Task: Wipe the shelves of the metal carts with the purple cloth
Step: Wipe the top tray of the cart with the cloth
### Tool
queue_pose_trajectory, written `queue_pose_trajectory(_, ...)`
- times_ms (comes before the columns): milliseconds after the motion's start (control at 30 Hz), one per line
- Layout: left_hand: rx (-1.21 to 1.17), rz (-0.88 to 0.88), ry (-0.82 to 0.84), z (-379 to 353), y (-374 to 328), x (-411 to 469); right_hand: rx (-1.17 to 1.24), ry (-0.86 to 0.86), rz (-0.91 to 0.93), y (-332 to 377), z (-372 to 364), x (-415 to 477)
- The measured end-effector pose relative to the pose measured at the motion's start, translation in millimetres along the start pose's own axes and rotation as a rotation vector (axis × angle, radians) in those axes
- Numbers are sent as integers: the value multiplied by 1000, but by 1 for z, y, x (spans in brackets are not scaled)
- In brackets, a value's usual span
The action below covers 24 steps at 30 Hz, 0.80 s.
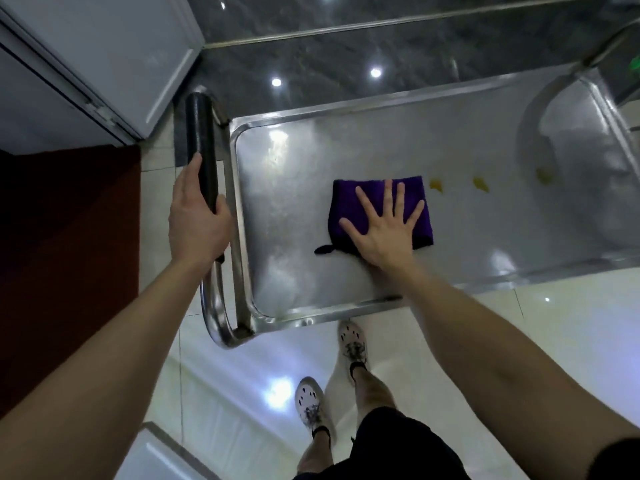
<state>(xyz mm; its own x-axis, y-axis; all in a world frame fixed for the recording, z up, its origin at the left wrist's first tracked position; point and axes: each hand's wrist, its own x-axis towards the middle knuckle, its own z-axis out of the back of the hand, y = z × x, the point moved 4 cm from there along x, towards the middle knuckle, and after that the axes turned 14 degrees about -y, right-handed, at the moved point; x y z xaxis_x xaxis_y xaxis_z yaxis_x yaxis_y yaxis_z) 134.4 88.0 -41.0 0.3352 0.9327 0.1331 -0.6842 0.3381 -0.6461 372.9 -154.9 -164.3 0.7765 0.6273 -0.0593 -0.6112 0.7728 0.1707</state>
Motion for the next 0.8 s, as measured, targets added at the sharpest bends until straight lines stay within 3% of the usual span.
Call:
queue_pose_trajectory(200, -6, 13, -40, -1, 7, -2, -9, -59, -63, 50, -7, 128)
queue_pose_trajectory(367, 3, 15, -65, -1, 6, -2, -2, -82, 41, 136, -25, 180)
queue_pose_trajectory(567, 47, -31, -107, 1, 0, -3, 20, -81, 231, 231, -47, 156)
queue_pose_trajectory(800, 57, -23, -86, 3, -7, -2, 51, -103, 326, 212, -49, 55)
